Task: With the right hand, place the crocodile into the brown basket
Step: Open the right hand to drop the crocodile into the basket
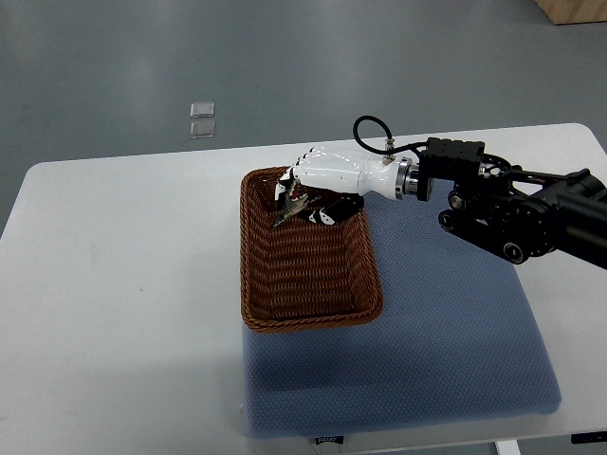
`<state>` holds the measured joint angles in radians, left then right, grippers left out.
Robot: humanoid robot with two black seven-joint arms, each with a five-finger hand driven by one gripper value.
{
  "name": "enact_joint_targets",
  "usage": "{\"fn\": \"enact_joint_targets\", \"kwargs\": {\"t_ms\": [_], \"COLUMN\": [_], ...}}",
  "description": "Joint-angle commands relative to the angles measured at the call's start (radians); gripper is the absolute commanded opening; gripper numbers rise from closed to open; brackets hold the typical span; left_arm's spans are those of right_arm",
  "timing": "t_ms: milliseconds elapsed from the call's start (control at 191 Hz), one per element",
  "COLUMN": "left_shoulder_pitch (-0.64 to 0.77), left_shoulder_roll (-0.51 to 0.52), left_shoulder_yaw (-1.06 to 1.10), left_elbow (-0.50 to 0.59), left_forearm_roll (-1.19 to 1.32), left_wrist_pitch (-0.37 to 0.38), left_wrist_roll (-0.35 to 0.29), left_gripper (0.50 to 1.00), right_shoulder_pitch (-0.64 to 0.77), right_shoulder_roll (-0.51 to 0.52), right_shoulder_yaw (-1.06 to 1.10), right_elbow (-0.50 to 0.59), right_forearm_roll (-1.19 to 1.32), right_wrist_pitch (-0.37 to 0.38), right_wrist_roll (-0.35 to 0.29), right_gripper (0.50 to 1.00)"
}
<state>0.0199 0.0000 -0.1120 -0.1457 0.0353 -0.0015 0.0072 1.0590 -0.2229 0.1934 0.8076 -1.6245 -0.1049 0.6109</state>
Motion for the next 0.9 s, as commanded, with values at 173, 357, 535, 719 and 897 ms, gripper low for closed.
{"fn": "enact_joint_targets", "kwargs": {"t_ms": [173,357,535,719,897], "left_shoulder_pitch": [0.0,0.0,0.0,0.0,0.0], "left_shoulder_roll": [0.0,0.0,0.0,0.0,0.0], "left_shoulder_yaw": [0.0,0.0,0.0,0.0,0.0], "left_elbow": [0.0,0.0,0.0,0.0,0.0], "left_forearm_roll": [0.0,0.0,0.0,0.0,0.0], "left_wrist_pitch": [0.0,0.0,0.0,0.0,0.0], "left_wrist_roll": [0.0,0.0,0.0,0.0,0.0], "left_gripper": [1.0,1.0,1.0,1.0,1.0], "right_shoulder_pitch": [-0.001,0.006,0.012,0.003,-0.056], "right_shoulder_roll": [-0.012,-0.032,-0.047,-0.059,-0.093], "right_shoulder_yaw": [0.0,0.031,0.075,0.107,0.208], "right_elbow": [-0.001,0.005,0.027,0.027,0.027], "right_forearm_roll": [0.002,0.005,0.008,0.064,0.29], "right_wrist_pitch": [0.002,0.008,0.005,0.031,0.139], "right_wrist_roll": [-0.011,-0.013,-0.002,-0.017,-0.095], "right_gripper": [0.84,0.897,0.926,0.924,0.924]}}
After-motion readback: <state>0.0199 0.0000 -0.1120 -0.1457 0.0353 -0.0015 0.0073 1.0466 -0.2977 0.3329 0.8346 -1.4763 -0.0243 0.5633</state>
